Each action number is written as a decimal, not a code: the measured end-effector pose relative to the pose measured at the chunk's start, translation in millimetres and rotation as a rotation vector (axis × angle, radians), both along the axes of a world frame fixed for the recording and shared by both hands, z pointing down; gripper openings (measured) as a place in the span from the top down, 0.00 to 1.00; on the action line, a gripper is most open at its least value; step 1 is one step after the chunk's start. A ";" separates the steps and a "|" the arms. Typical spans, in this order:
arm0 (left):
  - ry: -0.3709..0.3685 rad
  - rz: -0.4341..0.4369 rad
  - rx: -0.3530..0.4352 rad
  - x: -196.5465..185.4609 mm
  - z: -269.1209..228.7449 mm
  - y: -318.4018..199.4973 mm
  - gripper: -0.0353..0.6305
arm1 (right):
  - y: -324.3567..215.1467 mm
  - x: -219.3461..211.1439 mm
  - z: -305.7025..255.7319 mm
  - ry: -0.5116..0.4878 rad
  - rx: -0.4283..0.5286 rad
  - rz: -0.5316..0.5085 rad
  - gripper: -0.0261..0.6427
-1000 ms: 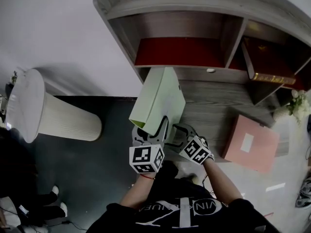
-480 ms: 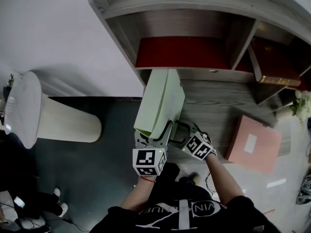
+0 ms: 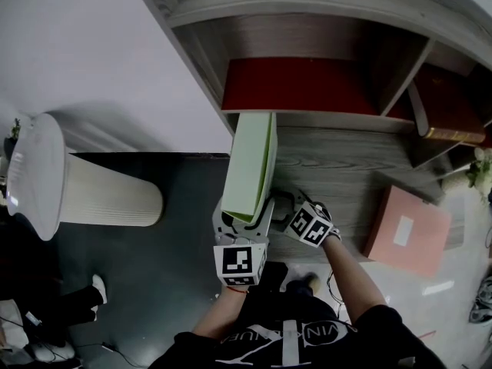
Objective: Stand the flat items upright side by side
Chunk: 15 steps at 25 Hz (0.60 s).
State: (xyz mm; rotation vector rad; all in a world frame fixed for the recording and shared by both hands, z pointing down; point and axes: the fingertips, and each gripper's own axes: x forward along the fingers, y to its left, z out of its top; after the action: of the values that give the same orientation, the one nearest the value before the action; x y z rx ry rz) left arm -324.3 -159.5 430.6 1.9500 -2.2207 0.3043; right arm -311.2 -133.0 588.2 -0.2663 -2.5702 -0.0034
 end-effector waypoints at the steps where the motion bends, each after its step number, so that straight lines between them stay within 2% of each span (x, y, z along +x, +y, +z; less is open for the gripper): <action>1: 0.004 -0.003 0.002 -3.8 -0.1 -0.4 0.45 | -0.6 -3.1 0.0 -0.001 -0.001 -0.007 0.39; 8: 0.013 0.004 0.005 -20.4 -0.4 -10.2 0.45 | -11.6 -20.4 -1.8 -0.011 0.003 -0.025 0.39; 15: -0.017 0.077 -0.010 -28.1 -0.5 -23.2 0.44 | -25.6 -31.9 -5.0 -0.027 -0.002 -0.010 0.39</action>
State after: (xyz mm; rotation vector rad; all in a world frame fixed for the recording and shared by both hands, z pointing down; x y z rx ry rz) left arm -352.4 -182.7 430.1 2.0385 -2.1534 0.3437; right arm -343.0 -158.6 583.2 -0.2814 -2.5957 -0.0078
